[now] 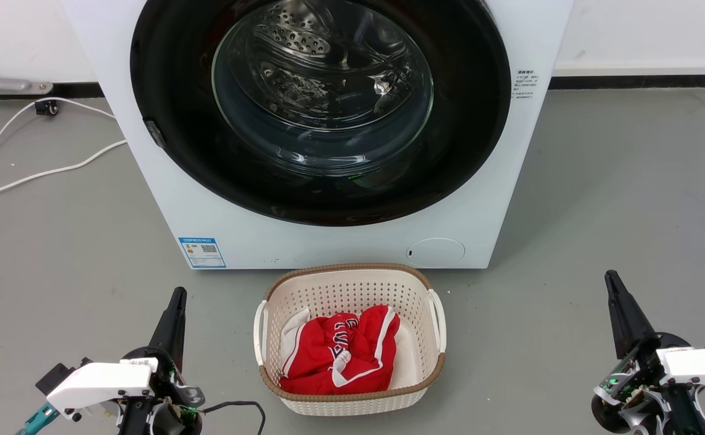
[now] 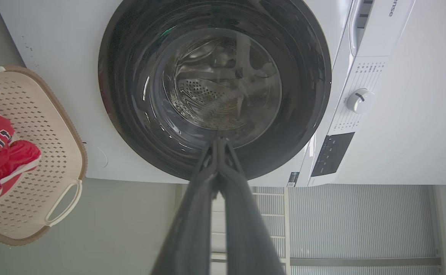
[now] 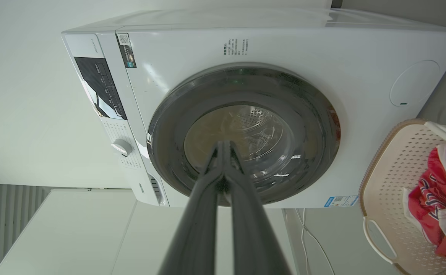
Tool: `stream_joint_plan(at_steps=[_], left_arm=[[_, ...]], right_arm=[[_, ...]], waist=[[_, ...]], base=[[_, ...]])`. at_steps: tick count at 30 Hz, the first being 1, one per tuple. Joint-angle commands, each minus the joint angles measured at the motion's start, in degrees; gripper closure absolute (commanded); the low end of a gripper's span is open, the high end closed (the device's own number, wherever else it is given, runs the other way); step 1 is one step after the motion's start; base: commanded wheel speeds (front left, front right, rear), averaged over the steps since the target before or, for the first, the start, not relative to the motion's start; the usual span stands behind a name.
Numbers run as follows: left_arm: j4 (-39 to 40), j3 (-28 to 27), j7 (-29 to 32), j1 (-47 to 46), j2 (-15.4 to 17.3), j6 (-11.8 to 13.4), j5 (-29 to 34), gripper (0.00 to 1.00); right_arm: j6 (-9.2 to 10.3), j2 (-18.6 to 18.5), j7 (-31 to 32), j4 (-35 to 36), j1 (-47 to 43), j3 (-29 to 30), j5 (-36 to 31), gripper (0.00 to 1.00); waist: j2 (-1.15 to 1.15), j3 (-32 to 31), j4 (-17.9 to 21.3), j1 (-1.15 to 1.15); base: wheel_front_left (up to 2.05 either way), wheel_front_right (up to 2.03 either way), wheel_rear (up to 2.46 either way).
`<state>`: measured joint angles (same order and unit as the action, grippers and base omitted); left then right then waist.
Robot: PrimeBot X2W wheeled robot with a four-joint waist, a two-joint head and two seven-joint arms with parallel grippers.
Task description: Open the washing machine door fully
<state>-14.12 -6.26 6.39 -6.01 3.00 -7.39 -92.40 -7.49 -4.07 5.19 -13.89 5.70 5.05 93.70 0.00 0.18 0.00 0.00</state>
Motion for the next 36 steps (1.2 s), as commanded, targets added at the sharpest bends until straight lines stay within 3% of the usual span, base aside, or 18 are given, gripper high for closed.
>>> stream_joint_plan(at_steps=[1, 21, 22, 36], left_arm=[[0.0, -0.2, 0.0, -0.4, 0.0, -0.2, 0.3, 1.00], [0.0, -0.3, 0.1, -0.4, 0.0, -0.2, 0.3, 1.00], [0.0, -0.1, 0.0, 0.0, 0.0, 0.0, 0.1, 0.00], [2.4, 1.2, -3.5, 0.6, -0.1, 0.0, 0.5, 0.00]], right_arm=[[0.00, 0.1, 0.3, -0.1, 0.7, 0.1, -0.4, 1.00], [0.00, 0.4, 0.6, -0.1, 0.8, 0.5, -0.6, 1.00], [0.00, 0.3, 0.4, 0.0, 0.0, 0.4, -0.4, 0.00], [0.01, 0.5, -2.9, 2.3, -1.4, -1.2, -0.3, 0.00]], waist=[[0.00, 0.0, 0.0, 0.00], [0.00, 0.0, 0.0, 0.00], [0.00, 0.0, 0.0, 0.00], [0.00, 0.0, 0.0, 0.00]], base=[[0.00, 0.00, 0.00], [0.00, 0.00, 0.00], [0.00, 0.00, 0.00], [0.00, 0.00, 0.00]])
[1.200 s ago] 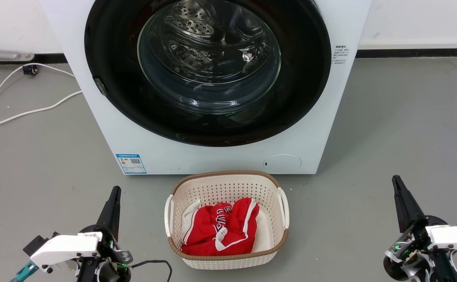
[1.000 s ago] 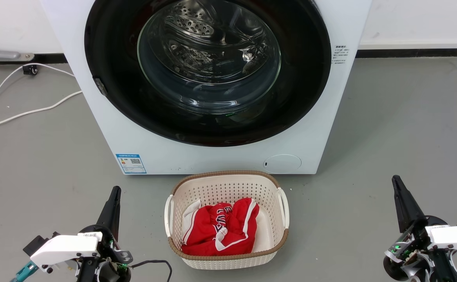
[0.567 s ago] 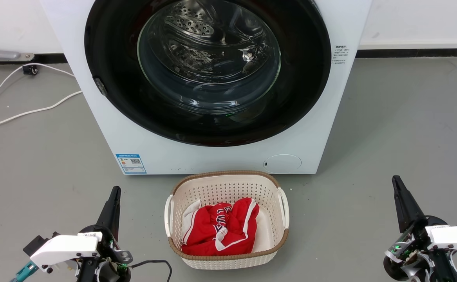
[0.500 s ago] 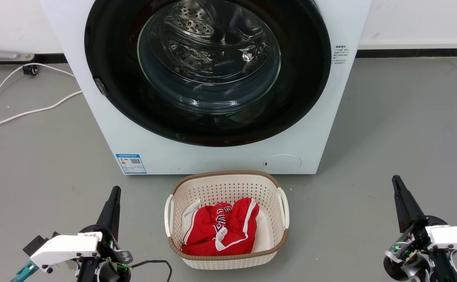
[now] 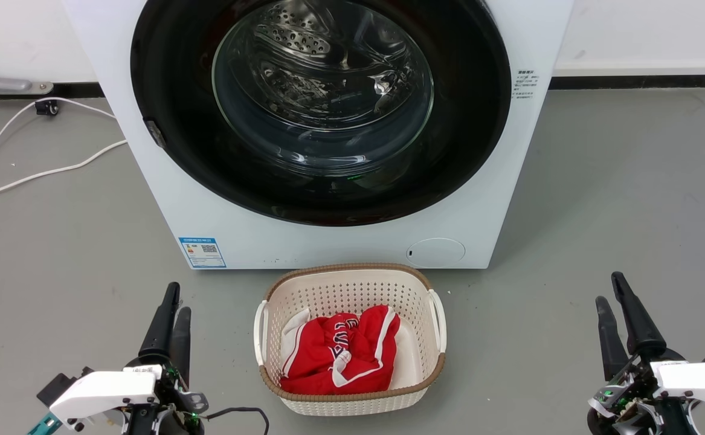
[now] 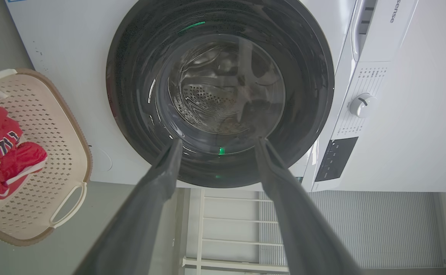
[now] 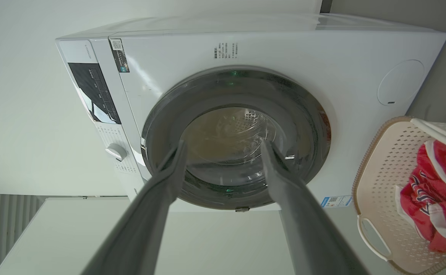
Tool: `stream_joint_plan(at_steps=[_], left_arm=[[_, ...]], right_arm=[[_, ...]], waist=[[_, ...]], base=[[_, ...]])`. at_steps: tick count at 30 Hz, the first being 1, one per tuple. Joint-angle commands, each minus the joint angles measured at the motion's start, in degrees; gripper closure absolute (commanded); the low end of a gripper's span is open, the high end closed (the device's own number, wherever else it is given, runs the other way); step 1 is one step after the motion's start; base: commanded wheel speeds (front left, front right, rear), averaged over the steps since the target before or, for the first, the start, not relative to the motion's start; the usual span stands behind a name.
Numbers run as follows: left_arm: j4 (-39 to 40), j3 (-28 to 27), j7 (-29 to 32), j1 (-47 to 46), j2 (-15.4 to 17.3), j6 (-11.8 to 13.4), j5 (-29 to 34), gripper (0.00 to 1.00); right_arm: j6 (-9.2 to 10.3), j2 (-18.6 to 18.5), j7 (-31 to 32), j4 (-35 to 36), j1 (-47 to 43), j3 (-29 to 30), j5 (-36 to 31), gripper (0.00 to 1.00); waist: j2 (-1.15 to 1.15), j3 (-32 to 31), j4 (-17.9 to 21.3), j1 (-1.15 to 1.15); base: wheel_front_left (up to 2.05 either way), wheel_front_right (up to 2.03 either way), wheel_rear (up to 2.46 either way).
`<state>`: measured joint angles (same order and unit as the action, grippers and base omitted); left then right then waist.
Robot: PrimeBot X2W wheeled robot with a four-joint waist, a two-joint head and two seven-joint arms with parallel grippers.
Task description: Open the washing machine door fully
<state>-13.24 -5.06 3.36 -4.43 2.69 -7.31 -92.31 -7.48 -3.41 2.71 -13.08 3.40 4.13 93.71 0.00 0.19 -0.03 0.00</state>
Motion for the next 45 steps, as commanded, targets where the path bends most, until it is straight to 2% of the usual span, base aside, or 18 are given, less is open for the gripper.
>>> stream_joint_plan(at_steps=[1, 6, 7, 12, 23, 45], left_arm=[[1.9, -0.1, -0.7, -1.0, 0.2, -0.1, 0.8, 0.00], [4.1, -0.3, -2.0, -0.9, 0.2, -0.1, 4.9, 0.00], [5.6, -0.4, -2.7, -0.9, 0.2, -0.1, 8.5, 0.00], [8.3, -0.1, -3.9, -0.9, 0.2, -0.1, 16.1, 0.00], [12.1, 2.0, -6.3, 0.2, 0.3, -0.1, 33.3, 0.00], [12.0, 2.0, -10.2, 2.4, 0.4, 0.3, 55.8, 0.00]], right_arm=[[0.00, -0.1, -0.7, 1.7, 0.8, -0.3, -0.8, 0.00], [0.00, -0.1, -2.0, 3.4, 0.6, -0.7, -6.4, 0.00], [0.00, -0.1, -2.7, 4.7, 0.5, -0.7, -11.5, 0.00], [0.00, 0.0, -3.8, 7.2, 0.2, -1.6, -22.6, 0.00], [-0.01, 0.1, -6.1, 10.7, -1.2, -2.8, -40.0, 0.00], [-0.01, 0.3, -8.9, 10.4, -2.5, -3.0, -61.0, 0.00]], waist=[[0.00, 0.0, 0.0, 0.00], [0.00, -0.1, -0.1, 0.00], [0.00, -0.1, -0.2, 0.00], [0.00, -0.1, -0.3, 0.00], [0.00, -0.4, -0.5, 0.00], [0.00, -0.5, -0.7, 0.00]], base=[[0.00, 0.00, 0.00], [0.00, 0.00, 0.00], [0.00, 0.00, 0.00], [0.00, 0.00, 0.00], [0.00, 0.00, 0.00], [0.00, 0.00, 0.00]])
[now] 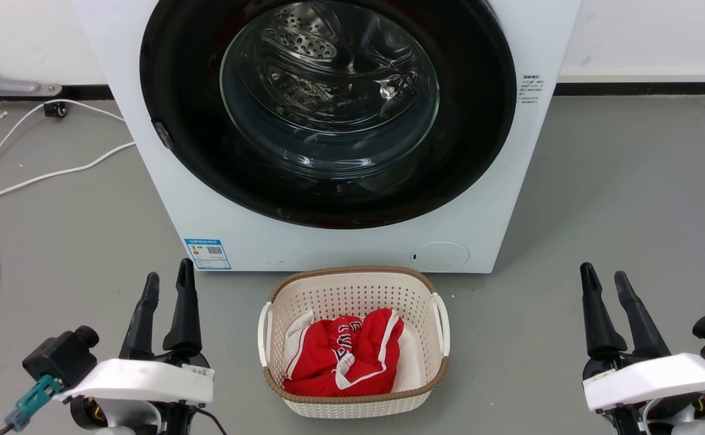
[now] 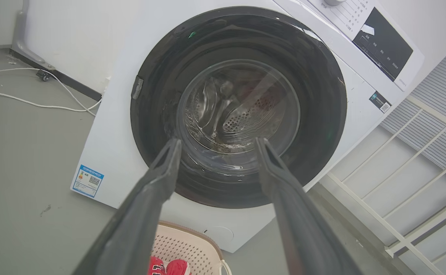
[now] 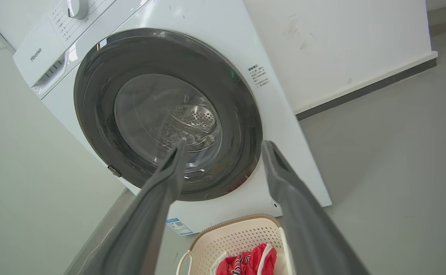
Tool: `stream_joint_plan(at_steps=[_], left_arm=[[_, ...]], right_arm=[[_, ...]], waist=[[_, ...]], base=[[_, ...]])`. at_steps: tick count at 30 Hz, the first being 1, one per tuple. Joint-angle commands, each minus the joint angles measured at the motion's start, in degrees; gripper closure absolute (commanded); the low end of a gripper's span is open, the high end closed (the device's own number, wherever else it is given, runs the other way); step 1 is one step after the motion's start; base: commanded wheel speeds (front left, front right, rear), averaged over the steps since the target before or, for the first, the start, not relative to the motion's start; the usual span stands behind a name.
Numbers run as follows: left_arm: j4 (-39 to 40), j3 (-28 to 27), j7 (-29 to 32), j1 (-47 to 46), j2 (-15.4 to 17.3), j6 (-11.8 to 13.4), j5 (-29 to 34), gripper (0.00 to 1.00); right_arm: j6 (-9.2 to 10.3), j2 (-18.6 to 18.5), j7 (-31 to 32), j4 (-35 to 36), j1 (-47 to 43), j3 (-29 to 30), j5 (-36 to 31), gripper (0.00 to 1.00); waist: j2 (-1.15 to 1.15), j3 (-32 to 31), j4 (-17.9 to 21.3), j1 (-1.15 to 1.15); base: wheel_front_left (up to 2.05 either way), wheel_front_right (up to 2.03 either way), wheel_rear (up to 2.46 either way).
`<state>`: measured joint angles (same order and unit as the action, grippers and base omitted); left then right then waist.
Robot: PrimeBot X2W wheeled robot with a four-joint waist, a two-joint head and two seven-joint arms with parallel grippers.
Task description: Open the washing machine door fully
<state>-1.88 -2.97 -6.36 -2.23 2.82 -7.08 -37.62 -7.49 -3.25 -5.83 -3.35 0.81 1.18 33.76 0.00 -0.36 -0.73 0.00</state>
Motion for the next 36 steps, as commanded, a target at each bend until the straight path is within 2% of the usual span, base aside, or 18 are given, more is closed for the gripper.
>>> stream_joint_plan(at_steps=[1, 16, 36], left_arm=[[0.6, -0.1, -0.6, 0.2, 0.3, 0.1, 1.8, 0.00], [0.4, 1.1, -3.0, 1.2, 0.7, 1.1, 12.7, 0.00], [0.4, 3.1, -5.6, 1.7, 1.7, 2.4, 23.9, 0.00]], right_arm=[[0.00, 0.1, -0.3, 0.6, 0.0, 0.0, -1.7, 0.00], [0.00, 0.2, -0.6, 1.0, -0.5, 0.2, -11.7, 0.00], [0.00, 0.3, -0.8, 1.2, -1.7, -0.4, -22.6, 0.00]], waist=[[0.00, 0.0, 0.0, 0.00], [0.00, -0.3, -0.1, 0.00], [0.00, -0.6, 0.1, 0.00]], base=[[0.00, 0.00, 0.00], [0.00, 0.00, 0.00], [0.00, 0.00, 0.00]])
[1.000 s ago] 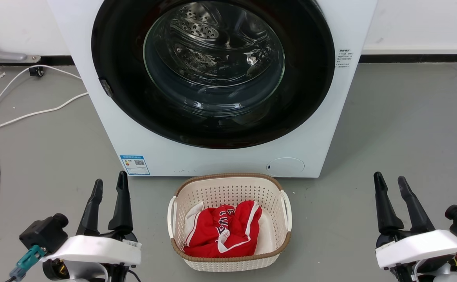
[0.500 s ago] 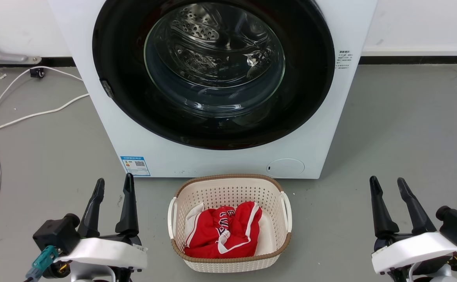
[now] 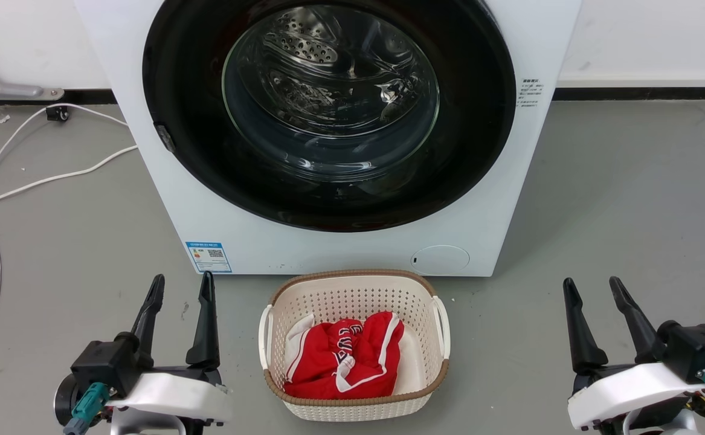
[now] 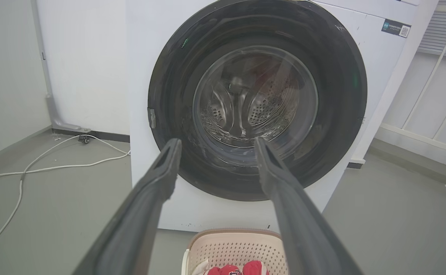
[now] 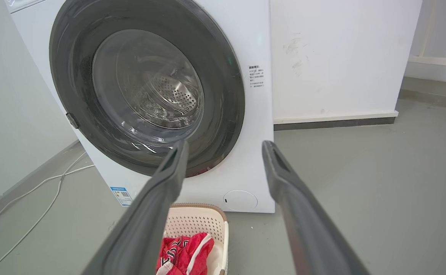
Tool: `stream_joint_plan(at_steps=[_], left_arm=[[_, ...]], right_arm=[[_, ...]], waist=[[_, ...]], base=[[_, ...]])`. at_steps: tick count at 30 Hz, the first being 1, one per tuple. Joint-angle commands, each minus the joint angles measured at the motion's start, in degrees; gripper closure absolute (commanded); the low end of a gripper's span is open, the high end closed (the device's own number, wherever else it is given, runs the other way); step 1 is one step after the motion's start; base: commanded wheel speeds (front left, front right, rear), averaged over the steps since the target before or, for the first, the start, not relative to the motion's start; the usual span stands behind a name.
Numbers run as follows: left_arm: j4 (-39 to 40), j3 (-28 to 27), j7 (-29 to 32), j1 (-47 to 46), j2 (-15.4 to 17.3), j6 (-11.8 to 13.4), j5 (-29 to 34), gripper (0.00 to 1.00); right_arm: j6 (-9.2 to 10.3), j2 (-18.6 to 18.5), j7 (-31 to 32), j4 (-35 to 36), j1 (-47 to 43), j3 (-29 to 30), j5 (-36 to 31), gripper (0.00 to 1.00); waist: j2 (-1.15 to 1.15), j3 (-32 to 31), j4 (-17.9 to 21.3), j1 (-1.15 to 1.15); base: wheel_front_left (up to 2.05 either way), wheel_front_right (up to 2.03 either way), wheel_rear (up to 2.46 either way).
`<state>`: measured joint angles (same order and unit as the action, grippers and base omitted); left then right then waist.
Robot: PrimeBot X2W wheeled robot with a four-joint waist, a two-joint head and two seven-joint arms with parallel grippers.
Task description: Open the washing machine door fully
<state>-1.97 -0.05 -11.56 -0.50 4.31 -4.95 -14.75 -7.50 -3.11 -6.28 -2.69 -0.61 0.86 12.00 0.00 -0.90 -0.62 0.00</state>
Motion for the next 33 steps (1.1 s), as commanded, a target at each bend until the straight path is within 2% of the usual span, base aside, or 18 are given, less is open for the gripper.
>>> stream_joint_plan(at_steps=[1, 19, 33], left_arm=[[0.5, 0.3, -0.5, 0.0, 0.3, 0.3, 1.5, 0.00], [1.0, 0.7, -2.5, 0.5, 0.3, 0.7, 8.6, 0.00], [0.2, -0.1, -3.7, 1.1, -0.3, -0.4, 11.2, 0.00]], right_arm=[[0.02, 0.2, -0.3, 0.5, -0.4, -0.2, -1.4, 0.00], [0.02, 0.3, -1.0, 0.6, -0.7, -0.8, -8.0, 0.00], [0.02, 0.3, -1.5, 0.2, -1.6, -0.8, -10.8, 0.00]], waist=[[0.00, 0.0, 0.0, 0.00], [0.00, 0.2, 0.0, 0.00], [0.00, 0.0, 0.1, 0.00]], base=[[0.00, 0.00, 0.00], [0.00, 0.00, 0.00], [0.00, 0.00, 0.00]])
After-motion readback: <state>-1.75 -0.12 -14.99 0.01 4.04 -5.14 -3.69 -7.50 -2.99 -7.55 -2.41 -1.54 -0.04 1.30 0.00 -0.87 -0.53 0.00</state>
